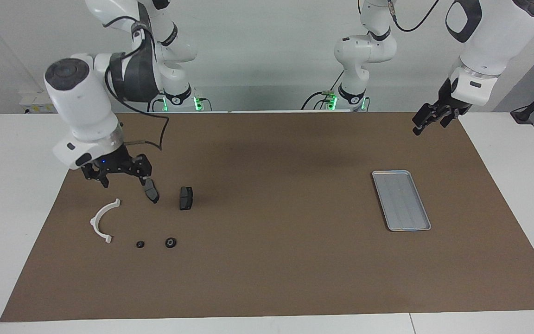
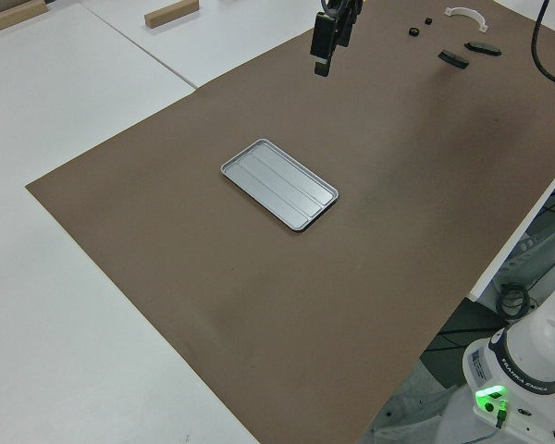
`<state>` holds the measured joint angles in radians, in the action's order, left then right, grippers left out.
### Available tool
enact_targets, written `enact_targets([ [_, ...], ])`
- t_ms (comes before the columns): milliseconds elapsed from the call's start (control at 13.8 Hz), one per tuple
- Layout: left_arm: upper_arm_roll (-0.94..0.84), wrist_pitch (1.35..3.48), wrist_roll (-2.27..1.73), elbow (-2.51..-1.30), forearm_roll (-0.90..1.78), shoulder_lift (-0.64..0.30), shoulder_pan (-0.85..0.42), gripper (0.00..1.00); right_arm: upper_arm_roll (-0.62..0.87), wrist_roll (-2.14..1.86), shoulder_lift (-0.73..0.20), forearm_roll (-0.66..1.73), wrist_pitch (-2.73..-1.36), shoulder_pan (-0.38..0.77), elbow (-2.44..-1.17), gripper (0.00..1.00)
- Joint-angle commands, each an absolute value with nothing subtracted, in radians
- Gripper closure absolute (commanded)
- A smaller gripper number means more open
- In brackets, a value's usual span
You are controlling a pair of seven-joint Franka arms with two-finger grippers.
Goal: Place bearing gear from tray to pile
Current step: 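Open the right gripper to release the bearing and lift away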
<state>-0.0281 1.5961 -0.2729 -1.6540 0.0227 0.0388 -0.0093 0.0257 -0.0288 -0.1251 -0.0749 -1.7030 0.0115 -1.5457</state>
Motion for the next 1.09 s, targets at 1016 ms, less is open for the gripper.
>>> enact_targets([
  [1016,-0.023,1.58,-0.27,-1.649,0.034,0.037,-0.014,0.0,0.028,-0.018,-0.008,0.0,-1.605,-0.005,-1.572,0.0],
])
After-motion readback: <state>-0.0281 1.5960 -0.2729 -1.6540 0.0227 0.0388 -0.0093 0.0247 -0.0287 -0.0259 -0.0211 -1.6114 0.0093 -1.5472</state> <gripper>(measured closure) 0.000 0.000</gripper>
